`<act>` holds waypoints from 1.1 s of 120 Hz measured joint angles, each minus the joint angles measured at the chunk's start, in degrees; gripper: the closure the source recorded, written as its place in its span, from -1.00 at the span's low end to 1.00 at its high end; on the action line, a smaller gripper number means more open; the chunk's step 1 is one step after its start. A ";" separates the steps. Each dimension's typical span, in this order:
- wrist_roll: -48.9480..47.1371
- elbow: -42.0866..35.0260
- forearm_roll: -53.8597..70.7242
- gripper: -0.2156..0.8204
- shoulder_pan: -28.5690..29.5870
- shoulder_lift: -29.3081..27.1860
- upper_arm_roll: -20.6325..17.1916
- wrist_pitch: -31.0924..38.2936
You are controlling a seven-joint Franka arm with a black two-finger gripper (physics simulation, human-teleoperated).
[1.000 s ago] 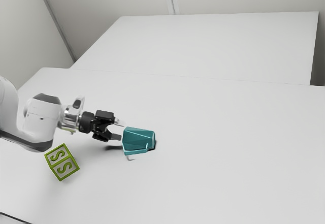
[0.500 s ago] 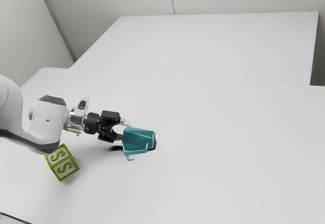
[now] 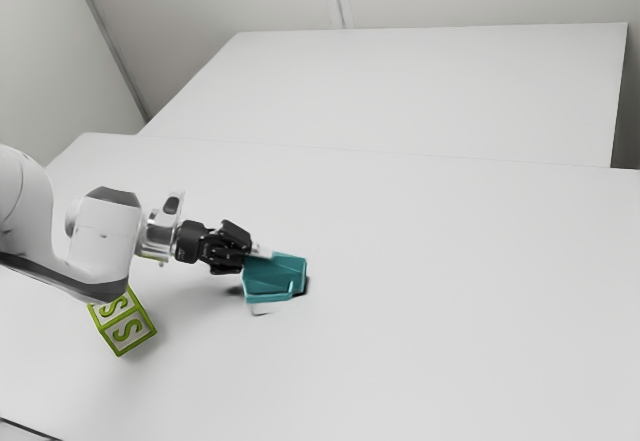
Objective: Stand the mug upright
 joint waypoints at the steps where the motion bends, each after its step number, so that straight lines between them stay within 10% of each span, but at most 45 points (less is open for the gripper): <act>1: -0.03 0.01 0.00 0.59 0.01 -0.01 -0.02 0.04; 74: -3.56 6.83 2.56 0.91 -0.06 -2.15 -5.70 2.92; 132: -21.26 36.19 67.98 0.92 -1.98 9.35 -15.00 5.92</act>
